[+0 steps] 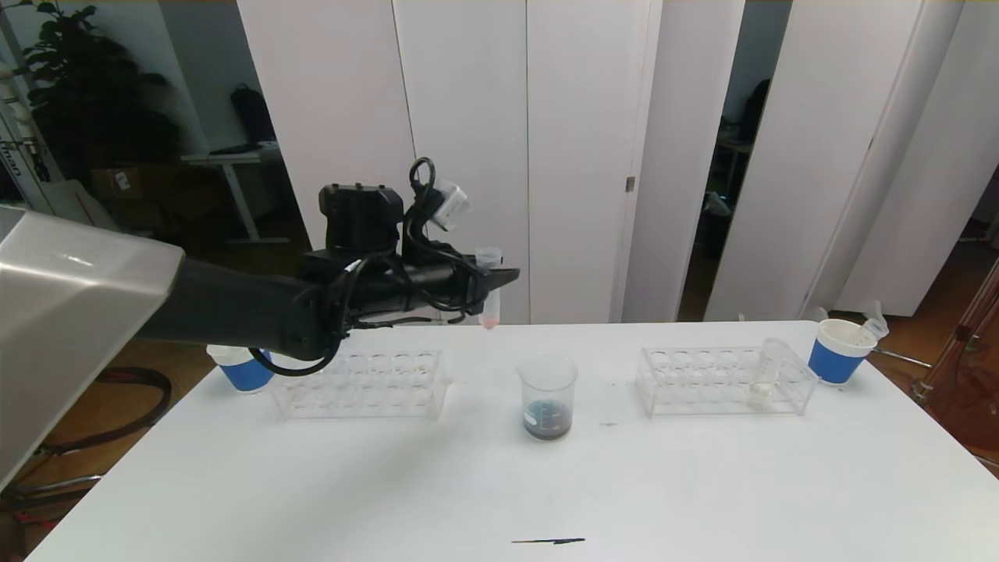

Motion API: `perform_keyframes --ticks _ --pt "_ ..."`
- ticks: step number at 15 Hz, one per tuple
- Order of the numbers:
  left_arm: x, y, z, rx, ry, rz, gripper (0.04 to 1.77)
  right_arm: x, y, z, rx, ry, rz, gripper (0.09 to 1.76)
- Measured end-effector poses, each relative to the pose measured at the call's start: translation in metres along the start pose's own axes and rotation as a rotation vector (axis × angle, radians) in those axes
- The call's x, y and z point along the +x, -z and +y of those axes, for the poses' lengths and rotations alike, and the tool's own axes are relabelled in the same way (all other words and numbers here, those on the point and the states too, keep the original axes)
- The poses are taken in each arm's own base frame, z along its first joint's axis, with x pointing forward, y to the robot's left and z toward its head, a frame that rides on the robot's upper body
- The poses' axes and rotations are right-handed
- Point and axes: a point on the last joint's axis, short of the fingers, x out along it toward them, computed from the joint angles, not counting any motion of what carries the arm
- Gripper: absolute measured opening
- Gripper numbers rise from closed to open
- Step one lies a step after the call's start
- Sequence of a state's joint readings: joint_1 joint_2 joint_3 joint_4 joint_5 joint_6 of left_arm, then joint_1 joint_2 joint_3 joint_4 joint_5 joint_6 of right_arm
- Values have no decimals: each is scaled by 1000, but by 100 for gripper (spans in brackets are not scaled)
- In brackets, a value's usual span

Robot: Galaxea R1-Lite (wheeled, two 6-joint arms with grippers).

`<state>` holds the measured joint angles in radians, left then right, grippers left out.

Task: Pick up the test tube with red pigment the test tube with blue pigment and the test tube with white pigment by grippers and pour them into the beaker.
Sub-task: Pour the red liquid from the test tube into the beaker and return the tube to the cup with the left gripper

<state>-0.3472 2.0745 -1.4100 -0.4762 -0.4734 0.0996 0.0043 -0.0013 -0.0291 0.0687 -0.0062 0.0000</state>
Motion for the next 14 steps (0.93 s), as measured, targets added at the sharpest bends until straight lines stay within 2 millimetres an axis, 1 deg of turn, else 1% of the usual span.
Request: perform_keyframes --ticks 2,4,5,7,9,11,13,14 --pt "-6 -9 -1 -91 1 6 61 0 0 0 0 0 0 175" --pt "-13 -12 -1 -245 -7 57 61 0 0 0 0 0 0 175" --pt "-18 -13 -1 -330 -23 86 61 0 0 0 0 0 0 175" --pt "-31 -20 2 -405 -93 92 61 0 0 0 0 0 0 175" --pt "-45 -23 8 -394 -244 70 61 0 0 0 0 0 0 175" --pt "-54 -26 13 -350 -466 23 61 0 0 0 0 -1 0 175" --pt "-62 -26 20 -262 -718 -33 61 0 0 0 0 -1 0 175" --pt "-67 -24 27 -186 -836 -49 61 0 0 0 0 -1 0 175"
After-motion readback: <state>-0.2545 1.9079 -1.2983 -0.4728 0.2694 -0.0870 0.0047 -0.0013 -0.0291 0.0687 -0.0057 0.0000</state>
